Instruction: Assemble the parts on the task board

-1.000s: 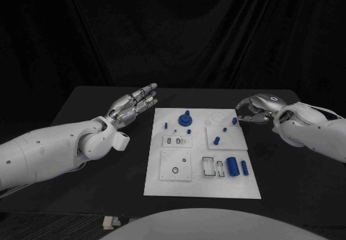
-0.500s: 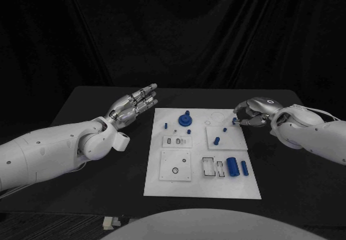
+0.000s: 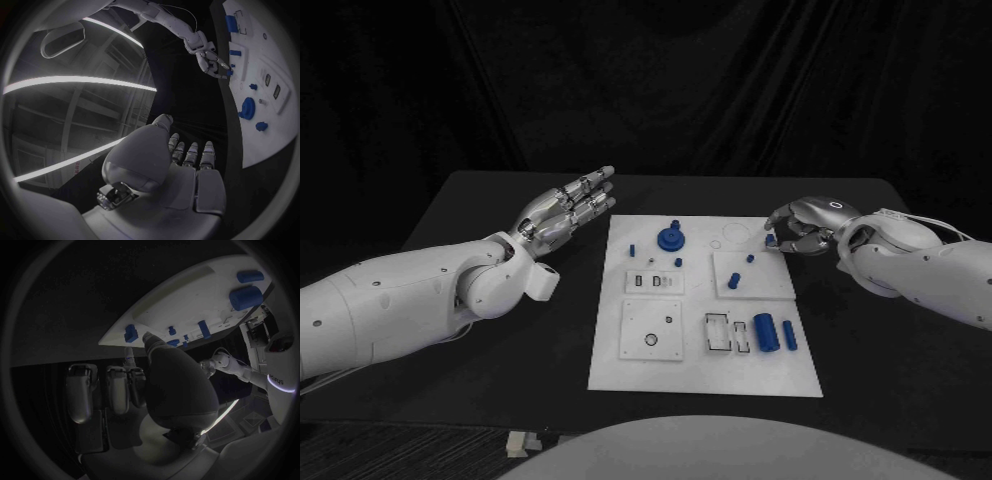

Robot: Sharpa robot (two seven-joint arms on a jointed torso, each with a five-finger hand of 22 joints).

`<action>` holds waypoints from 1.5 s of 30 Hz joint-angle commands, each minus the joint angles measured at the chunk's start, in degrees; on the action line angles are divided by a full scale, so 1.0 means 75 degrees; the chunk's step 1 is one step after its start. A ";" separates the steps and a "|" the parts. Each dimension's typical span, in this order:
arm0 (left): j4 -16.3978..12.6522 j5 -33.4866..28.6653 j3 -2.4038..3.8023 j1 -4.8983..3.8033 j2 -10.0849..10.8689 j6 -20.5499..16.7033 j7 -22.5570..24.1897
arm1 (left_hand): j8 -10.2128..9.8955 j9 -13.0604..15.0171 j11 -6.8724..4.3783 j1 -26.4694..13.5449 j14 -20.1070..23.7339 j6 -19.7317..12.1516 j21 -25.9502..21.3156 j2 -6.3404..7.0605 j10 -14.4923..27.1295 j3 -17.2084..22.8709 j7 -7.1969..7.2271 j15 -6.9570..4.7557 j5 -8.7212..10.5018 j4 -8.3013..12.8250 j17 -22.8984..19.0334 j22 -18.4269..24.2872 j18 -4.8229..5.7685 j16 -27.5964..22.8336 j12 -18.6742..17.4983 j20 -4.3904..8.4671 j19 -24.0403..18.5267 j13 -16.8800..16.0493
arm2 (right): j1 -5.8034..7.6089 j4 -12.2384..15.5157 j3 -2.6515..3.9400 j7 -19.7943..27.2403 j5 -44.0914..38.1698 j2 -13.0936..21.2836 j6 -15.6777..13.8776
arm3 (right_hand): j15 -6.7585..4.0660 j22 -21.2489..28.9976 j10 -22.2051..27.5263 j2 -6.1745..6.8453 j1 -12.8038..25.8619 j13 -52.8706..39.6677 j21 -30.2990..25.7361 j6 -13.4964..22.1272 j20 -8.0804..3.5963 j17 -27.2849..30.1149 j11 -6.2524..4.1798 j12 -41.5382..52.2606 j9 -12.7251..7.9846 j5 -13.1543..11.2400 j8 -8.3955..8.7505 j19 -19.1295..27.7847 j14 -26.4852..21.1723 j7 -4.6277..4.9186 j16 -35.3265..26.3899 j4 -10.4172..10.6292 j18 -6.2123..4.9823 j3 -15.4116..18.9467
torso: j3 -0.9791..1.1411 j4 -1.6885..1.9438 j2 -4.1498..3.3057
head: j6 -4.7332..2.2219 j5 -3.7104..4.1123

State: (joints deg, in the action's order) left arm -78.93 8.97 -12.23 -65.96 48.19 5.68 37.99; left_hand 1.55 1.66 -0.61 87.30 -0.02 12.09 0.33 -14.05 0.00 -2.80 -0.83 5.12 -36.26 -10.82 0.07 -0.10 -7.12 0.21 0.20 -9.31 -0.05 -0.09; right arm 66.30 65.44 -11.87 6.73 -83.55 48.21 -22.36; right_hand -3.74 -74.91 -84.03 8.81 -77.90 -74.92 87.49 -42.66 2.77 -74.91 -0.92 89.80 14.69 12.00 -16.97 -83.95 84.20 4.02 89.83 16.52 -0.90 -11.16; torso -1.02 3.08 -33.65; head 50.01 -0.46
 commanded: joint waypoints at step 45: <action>-0.0065 -0.0014 0.0008 0.0013 0.0013 0.0157 0.0023 | 0.0022 0.0000 0.0058 0.0038 0.0003 -0.0016 -0.0044 -0.0010 0.0000 0.0061 -0.0071 0.0066 -0.0034 0.0019 -0.0009 0.0013 -0.0140 -0.0028 -0.0027 -0.0059 0.0006 0.0012 | -0.0064 -0.0343 0.0003 -0.0274 -0.0051 -0.0222 0.0425 | 0.0021 -0.1812 -0.0796 -0.0099 -0.0343 -0.2011 -0.0195 -0.0221 0.0021 -0.2012 0.0030 0.0027 0.0196 0.0072 -0.0557 -0.0445 0.0773 0.0017 0.0023 0.0005 -0.0031 -0.0094 | -0.0001 0.0000 0.0001 | -0.0001 0.0002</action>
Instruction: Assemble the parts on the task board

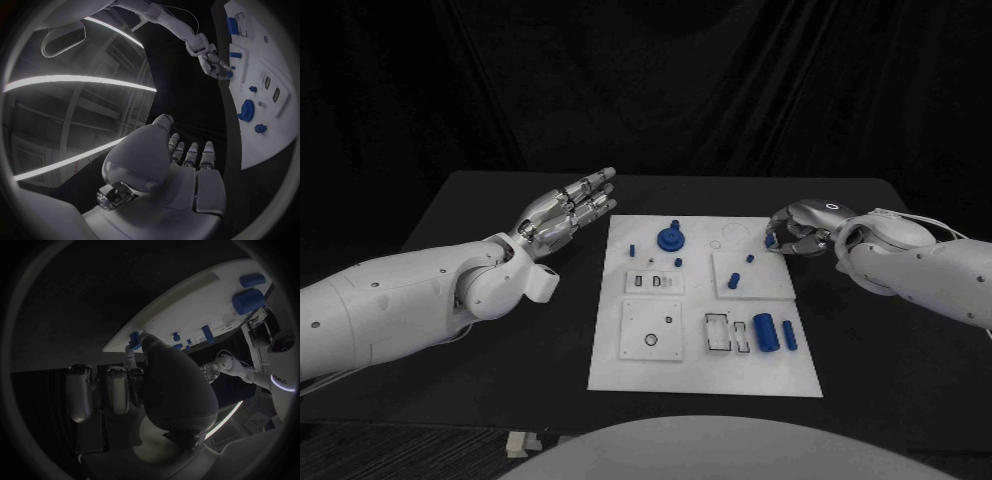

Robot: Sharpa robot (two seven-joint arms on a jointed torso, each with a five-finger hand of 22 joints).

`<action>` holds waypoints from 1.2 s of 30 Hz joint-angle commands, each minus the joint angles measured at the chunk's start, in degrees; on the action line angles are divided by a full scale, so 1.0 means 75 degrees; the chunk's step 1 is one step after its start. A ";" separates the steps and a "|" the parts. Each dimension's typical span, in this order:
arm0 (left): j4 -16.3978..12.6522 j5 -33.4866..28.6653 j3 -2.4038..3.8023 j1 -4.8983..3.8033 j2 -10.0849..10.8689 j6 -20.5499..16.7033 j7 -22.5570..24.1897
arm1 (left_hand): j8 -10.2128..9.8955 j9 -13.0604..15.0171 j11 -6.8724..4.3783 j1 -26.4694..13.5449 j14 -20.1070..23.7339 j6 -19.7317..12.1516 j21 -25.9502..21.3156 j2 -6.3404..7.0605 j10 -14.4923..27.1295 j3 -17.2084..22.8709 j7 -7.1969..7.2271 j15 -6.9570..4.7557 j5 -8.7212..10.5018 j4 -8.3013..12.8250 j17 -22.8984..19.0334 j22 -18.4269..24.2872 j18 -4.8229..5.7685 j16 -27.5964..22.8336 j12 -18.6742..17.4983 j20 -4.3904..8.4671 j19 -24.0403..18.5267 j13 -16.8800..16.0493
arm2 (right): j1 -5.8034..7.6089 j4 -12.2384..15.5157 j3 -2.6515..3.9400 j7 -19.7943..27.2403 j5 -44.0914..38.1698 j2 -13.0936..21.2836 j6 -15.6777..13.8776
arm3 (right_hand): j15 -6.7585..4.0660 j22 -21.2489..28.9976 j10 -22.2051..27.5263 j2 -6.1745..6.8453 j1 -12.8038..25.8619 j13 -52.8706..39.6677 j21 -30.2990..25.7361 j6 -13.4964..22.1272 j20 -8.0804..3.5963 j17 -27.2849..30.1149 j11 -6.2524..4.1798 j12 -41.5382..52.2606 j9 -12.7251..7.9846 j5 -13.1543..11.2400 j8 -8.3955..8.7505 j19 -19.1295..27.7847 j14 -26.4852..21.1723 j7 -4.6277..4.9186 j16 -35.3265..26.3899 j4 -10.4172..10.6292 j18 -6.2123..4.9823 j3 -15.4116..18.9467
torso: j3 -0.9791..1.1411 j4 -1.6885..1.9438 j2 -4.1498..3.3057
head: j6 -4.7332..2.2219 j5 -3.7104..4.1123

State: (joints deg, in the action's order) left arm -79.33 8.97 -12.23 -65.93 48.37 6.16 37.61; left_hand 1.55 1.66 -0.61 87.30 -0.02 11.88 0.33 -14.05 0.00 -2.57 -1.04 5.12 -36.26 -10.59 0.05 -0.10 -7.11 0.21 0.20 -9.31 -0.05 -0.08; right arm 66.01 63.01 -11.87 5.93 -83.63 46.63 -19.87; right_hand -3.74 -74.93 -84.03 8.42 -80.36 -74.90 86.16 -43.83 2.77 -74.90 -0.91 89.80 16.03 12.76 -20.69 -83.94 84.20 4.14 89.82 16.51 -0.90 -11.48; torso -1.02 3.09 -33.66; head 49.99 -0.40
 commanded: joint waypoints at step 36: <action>0.0063 -0.0014 0.0007 0.0021 -0.0056 0.0132 -0.0005 | 0.0022 0.0000 0.0058 0.0038 0.0003 0.0012 -0.0044 -0.0010 0.0000 0.0030 -0.0043 0.0066 -0.0034 -0.0012 -0.0007 0.0013 -0.0140 -0.0028 -0.0027 -0.0059 0.0006 0.0011 | 0.0563 0.1661 0.0009 -0.0302 -0.0053 0.0062 -0.1011 | -0.0045 -0.1775 -0.0796 -0.0320 -0.0490 -0.2013 -0.0116 -0.0796 -0.0043 -0.2013 -0.0029 0.0027 0.0379 0.0406 -0.0805 -0.0385 0.0773 -0.0047 0.0023 -0.0198 -0.0057 -0.0209 | -0.0002 -0.0011 0.0011 | 0.0001 -0.0046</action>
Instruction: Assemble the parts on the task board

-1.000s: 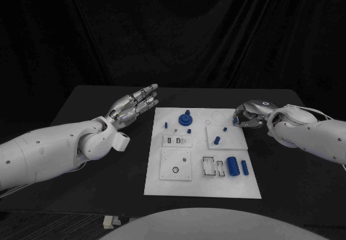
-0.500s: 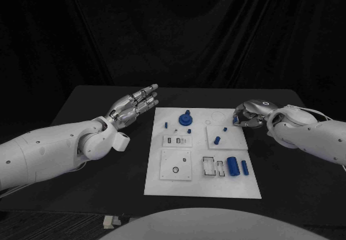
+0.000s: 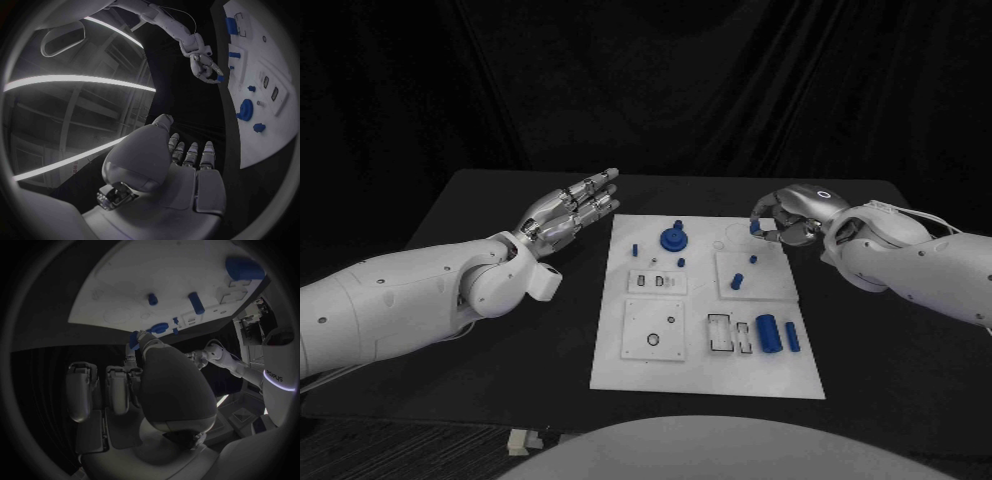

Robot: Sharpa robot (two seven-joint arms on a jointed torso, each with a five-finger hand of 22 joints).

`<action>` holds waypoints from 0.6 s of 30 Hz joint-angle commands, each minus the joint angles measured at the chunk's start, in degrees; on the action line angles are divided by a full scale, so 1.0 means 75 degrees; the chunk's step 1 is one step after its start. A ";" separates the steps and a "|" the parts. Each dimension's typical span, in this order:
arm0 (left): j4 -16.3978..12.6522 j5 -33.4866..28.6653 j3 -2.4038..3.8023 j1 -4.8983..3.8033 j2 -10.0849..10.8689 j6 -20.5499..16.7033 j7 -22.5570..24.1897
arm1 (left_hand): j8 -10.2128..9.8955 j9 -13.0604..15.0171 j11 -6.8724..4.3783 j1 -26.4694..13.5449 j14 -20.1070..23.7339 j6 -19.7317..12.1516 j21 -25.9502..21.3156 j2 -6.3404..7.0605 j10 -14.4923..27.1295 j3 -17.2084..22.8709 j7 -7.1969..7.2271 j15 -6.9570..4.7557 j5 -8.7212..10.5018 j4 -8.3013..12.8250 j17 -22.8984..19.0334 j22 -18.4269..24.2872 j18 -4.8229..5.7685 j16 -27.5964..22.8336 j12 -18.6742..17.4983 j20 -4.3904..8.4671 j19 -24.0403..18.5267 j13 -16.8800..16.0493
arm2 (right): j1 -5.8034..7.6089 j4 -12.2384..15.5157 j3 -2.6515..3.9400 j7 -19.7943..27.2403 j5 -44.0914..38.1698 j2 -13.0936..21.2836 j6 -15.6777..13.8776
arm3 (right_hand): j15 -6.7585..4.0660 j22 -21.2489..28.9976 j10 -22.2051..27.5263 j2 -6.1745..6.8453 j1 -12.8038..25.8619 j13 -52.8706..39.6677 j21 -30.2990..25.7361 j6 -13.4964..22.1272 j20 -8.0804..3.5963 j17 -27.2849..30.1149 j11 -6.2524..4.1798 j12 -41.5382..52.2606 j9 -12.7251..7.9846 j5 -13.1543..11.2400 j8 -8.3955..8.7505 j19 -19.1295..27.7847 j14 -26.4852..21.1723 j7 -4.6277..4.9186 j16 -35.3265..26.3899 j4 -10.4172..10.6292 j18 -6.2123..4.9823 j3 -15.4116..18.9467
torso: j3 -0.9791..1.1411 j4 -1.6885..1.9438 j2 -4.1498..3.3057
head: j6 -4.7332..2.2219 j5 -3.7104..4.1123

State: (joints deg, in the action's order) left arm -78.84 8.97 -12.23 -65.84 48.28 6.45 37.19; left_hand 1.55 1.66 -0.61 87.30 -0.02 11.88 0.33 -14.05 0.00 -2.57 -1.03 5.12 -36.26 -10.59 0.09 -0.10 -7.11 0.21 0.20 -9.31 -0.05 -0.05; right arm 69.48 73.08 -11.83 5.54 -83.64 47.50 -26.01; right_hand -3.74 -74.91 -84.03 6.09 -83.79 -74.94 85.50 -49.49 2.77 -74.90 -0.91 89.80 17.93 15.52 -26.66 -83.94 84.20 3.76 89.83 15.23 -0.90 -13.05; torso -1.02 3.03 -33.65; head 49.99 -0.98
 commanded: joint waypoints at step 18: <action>-0.0004 -0.0014 0.0007 0.0013 -0.0076 0.0114 0.0043 | 0.0022 0.0000 0.0068 0.0032 0.0003 0.0012 -0.0044 0.0006 0.0000 0.0061 -0.0048 0.0066 -0.0024 0.0018 -0.0012 0.0013 -0.0147 -0.0028 -0.0027 -0.0067 0.0006 0.0007 | -0.0194 0.1257 0.0004 -0.0968 -0.0592 -0.0869 0.0354 | 0.0001 -0.1699 -0.0796 0.0032 0.0017 -0.2007 -0.0242 0.0070 -0.0014 -0.2013 0.0030 0.0027 0.0118 0.0283 0.0036 -0.0245 0.0773 0.0074 0.0023 -0.0051 -0.0116 0.0037 | -0.0004 0.0027 0.0000 | 0.0001 0.0080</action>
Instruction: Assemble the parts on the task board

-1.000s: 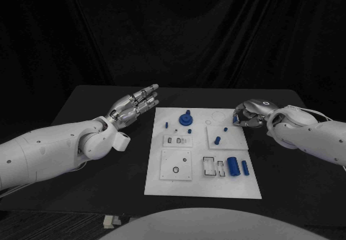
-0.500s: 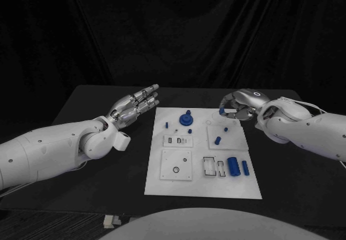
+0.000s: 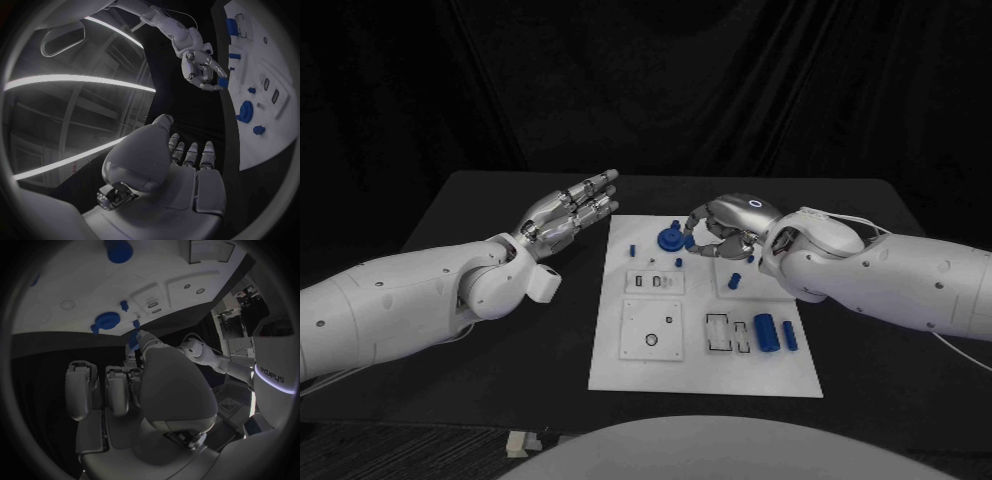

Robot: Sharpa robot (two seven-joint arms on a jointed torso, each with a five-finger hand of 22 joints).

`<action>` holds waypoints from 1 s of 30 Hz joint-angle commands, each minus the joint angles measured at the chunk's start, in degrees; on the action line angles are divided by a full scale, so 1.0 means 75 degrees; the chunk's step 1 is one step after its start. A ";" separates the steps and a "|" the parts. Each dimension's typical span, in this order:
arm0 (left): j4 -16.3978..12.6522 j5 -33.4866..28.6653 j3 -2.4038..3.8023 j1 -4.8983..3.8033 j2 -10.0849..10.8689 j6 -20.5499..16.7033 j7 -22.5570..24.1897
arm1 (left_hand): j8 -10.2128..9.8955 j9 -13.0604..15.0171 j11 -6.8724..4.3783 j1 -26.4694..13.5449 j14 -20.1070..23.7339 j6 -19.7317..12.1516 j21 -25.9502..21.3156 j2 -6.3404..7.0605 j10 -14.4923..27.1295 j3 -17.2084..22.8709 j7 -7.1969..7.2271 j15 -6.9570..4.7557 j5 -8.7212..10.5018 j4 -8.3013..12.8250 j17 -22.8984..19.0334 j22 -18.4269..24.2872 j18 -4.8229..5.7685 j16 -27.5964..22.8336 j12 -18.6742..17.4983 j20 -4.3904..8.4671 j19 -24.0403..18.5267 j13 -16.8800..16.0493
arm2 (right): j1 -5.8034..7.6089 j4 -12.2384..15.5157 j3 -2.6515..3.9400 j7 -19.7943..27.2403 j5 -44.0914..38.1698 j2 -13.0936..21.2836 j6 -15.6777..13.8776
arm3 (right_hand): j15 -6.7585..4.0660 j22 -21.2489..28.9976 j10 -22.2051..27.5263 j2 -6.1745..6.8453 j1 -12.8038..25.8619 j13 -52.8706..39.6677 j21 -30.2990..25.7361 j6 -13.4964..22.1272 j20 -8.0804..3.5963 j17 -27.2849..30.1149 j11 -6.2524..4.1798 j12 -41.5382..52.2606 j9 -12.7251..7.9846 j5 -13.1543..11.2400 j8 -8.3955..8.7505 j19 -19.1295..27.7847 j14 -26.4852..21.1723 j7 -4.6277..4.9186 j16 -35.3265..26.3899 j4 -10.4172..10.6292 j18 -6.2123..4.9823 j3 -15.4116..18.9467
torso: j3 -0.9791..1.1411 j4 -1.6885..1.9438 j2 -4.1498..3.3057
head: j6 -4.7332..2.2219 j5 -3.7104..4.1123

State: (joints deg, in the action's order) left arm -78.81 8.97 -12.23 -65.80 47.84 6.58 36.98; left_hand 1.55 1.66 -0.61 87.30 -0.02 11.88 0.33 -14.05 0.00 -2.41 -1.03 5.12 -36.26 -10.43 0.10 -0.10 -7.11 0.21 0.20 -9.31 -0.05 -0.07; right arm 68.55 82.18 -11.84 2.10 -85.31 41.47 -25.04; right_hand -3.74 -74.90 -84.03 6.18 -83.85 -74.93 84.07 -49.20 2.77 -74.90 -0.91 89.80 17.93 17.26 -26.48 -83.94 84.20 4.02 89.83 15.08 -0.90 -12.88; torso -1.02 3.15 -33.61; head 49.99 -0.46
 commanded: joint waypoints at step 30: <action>0.0007 -0.0014 0.0008 0.0023 -0.0076 0.0164 0.0039 | 0.0021 -0.0001 0.0066 0.0027 0.0003 0.0005 -0.0044 0.0007 0.0000 0.0054 -0.0040 0.0065 -0.0024 0.0005 -0.0013 0.0013 -0.0150 -0.0028 -0.0027 -0.0068 0.0006 0.0010 | -0.0379 -0.0007 0.0005 -0.1400 -0.1013 -0.0480 0.1075 | 0.0042 -0.1613 -0.0796 0.0022 0.0130 -0.2009 -0.0288 0.0163 0.0022 -0.2013 0.0081 0.0027 0.0097 0.0034 0.0081 -0.0094 0.0773 0.0094 0.0023 -0.0044 -0.0178 0.0053 | -0.0002 -0.0010 -0.0008 | 0.0001 0.0000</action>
State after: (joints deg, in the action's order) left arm -78.66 8.98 -12.23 -65.71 47.34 7.10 36.70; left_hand 1.55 1.66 -0.61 87.30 -0.02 11.88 0.33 -14.05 0.00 -2.42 -1.03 5.12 -36.26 -10.43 0.06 -0.06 -7.11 0.21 0.20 -9.31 -0.05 -0.10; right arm 65.87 82.16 -11.83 -6.57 -92.14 37.91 -18.75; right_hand -3.74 -74.94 -83.81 6.47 -83.64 -74.92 82.05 -48.30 2.77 -74.90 -0.70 89.80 18.68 17.52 -26.10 -83.95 84.20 4.75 89.83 14.92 -1.42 -12.72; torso -1.03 3.07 -33.68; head 49.99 -0.39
